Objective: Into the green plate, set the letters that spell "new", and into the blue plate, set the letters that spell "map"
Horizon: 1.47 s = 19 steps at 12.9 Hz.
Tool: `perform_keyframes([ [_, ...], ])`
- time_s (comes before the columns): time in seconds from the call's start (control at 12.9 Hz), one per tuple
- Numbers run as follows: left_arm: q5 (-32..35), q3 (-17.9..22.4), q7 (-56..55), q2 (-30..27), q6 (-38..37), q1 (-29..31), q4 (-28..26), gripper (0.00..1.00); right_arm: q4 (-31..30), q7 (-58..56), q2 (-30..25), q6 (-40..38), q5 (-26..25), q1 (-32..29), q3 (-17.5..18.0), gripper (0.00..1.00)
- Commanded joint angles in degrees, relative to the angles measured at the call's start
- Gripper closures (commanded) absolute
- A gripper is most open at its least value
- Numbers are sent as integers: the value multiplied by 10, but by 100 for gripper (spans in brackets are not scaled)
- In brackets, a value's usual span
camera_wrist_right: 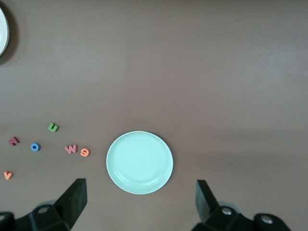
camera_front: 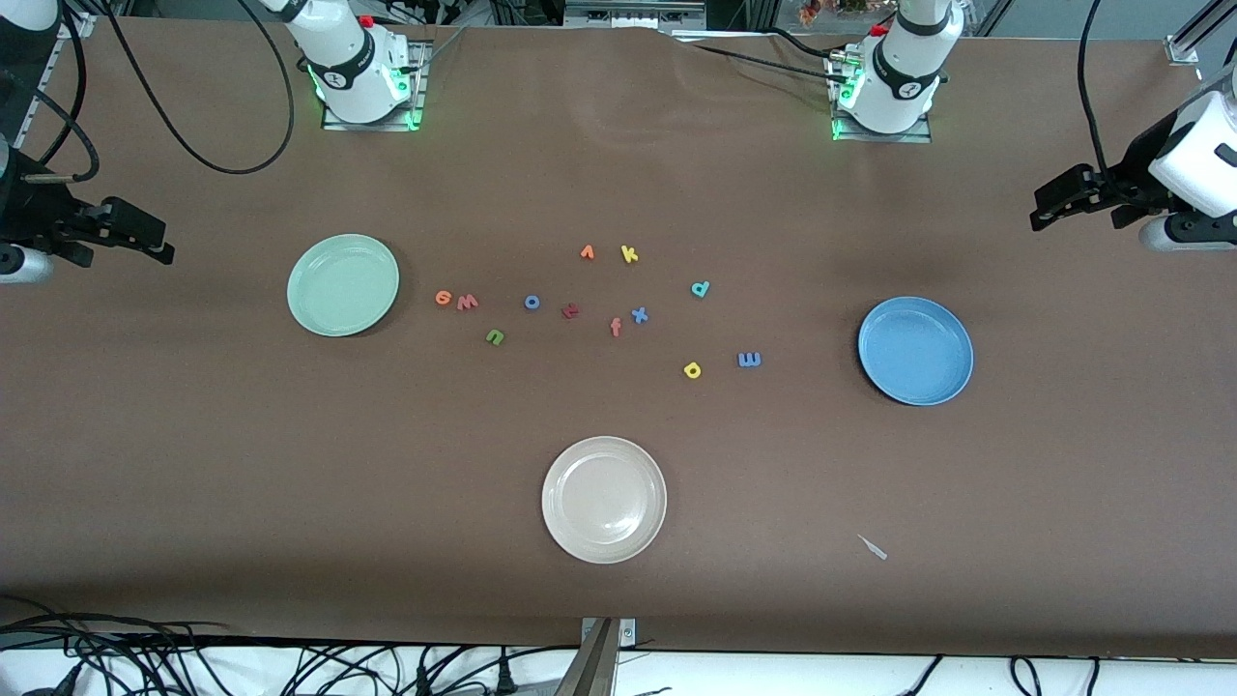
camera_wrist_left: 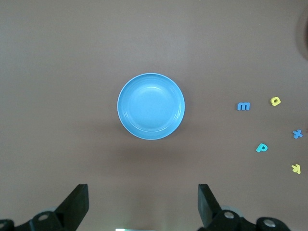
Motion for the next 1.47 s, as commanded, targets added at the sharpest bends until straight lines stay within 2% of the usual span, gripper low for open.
perform_keyframes([
  [0.0, 6, -3, 12, -6, 9, 2, -9, 0, -6, 6, -5, -1, -1, -3, 3, 0],
  [1.4, 6, -3, 12, -7, 17, 2, -18, 0, -6, 6, -5, -4, -1, -4, 3, 0],
])
